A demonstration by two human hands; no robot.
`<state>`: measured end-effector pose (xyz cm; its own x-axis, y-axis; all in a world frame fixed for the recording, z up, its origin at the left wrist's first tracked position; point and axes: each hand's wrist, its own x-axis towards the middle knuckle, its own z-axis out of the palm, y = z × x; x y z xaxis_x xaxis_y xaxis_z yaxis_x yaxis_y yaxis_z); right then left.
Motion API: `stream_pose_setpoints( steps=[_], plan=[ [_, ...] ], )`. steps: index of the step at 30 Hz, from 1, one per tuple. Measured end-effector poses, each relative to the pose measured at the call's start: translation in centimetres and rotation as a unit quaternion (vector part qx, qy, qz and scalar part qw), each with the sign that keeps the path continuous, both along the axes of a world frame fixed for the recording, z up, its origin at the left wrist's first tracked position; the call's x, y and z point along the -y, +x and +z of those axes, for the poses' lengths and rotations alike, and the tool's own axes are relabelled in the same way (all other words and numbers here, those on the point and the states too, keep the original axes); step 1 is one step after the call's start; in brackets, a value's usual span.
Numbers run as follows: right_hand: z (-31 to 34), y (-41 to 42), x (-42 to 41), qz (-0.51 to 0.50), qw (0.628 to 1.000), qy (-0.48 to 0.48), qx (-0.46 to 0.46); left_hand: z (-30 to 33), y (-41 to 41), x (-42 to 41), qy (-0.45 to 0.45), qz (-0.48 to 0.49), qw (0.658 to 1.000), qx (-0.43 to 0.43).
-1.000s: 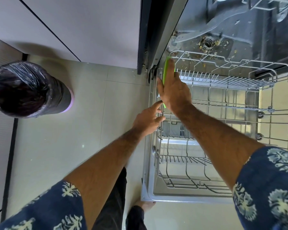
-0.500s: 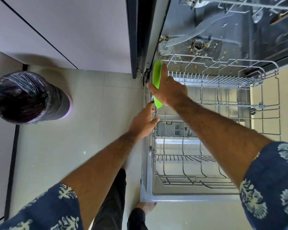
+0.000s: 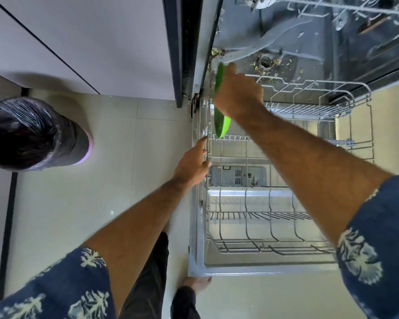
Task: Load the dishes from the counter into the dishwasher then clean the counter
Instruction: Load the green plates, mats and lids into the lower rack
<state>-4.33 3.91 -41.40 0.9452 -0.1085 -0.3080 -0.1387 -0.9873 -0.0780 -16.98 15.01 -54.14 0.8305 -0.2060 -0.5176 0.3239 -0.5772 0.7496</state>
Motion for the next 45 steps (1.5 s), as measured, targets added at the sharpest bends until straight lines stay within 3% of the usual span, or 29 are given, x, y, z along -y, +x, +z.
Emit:
stream_pose_setpoints(
  steps=[3,8,22,34,38,45],
  plan=[
    [1.0,0.3,2.7,-0.035,0.999,0.009,-0.022,0.0,0.3,-0.1,0.001,-0.01,1.0,-0.01],
    [2.7,-1.2,4.9,-0.002,0.999,-0.014,0.029,0.2,0.2,-0.4,-0.002,-0.02,1.0,-0.011],
    [-1.7,-2.1,1.0,0.104,0.99,-0.09,-0.013,0.0,0.1,-0.7,-0.016,-0.02,0.999,-0.019],
    [-8.0,-4.3,-2.0,0.04,0.997,0.009,-0.064,-0.6,0.3,-0.7,-0.01,-0.031,0.999,-0.004],
    [-8.2,-4.1,-1.2,0.063,0.997,0.007,-0.051,-0.7,0.2,-0.9,-0.002,-0.03,1.0,-0.009],
    [-6.8,-4.4,0.6,0.018,0.992,0.027,-0.124,0.7,-0.1,-1.5,0.018,-0.042,0.999,-0.015]
  ],
)
